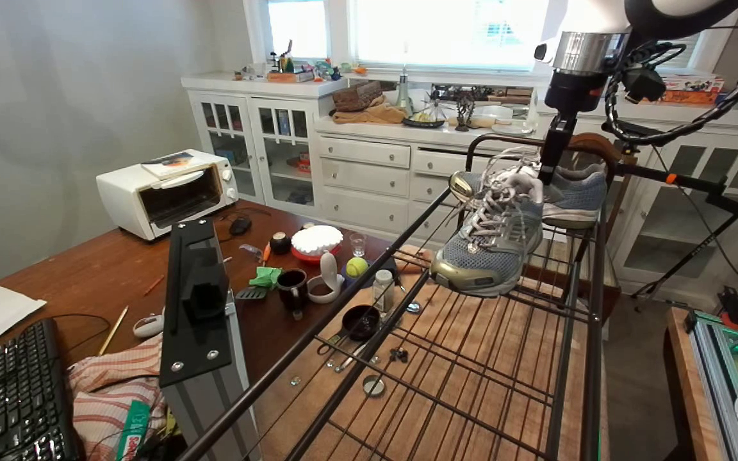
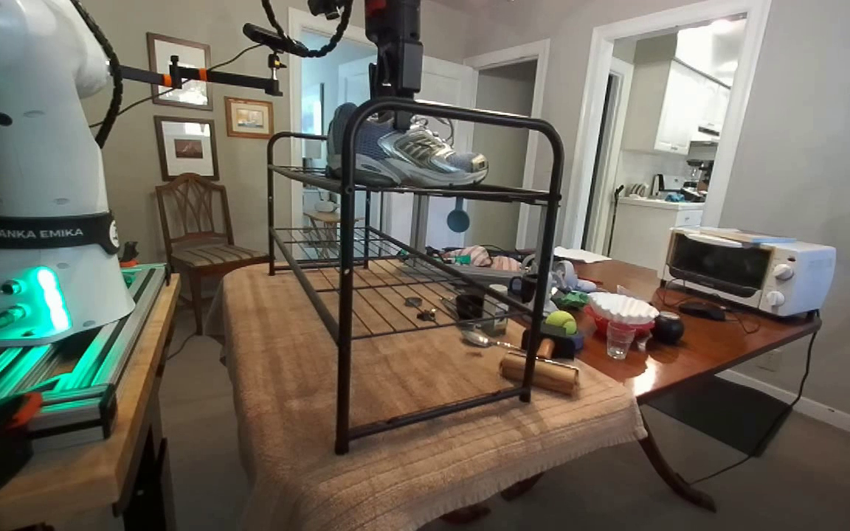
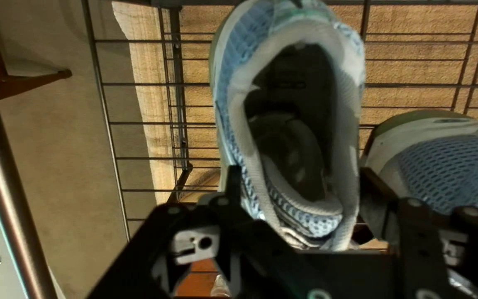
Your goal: Turn the shoes to the left
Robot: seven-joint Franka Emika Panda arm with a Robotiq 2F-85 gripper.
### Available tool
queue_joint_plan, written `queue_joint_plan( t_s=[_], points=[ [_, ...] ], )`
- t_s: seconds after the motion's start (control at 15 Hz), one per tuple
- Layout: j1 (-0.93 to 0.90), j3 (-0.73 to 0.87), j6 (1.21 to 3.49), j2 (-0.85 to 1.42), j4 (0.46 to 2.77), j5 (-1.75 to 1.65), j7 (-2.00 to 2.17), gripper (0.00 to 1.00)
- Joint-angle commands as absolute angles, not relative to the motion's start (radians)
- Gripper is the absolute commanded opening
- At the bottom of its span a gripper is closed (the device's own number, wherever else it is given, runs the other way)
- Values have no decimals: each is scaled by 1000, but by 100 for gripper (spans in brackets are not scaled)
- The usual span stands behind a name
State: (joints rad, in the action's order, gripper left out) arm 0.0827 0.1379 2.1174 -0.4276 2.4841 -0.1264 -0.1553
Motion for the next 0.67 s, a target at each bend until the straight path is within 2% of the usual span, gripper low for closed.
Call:
queue_joint_plan(
  t_s=[0.0, 0.27, 0.6],
  points=[
    [81, 146, 2140, -425, 2473, -118, -206, 39],
    [70, 149, 2135, -420, 2441, -131, -297, 16],
    [61, 146, 2147, -419, 2401, -164, -408, 8]
  ],
)
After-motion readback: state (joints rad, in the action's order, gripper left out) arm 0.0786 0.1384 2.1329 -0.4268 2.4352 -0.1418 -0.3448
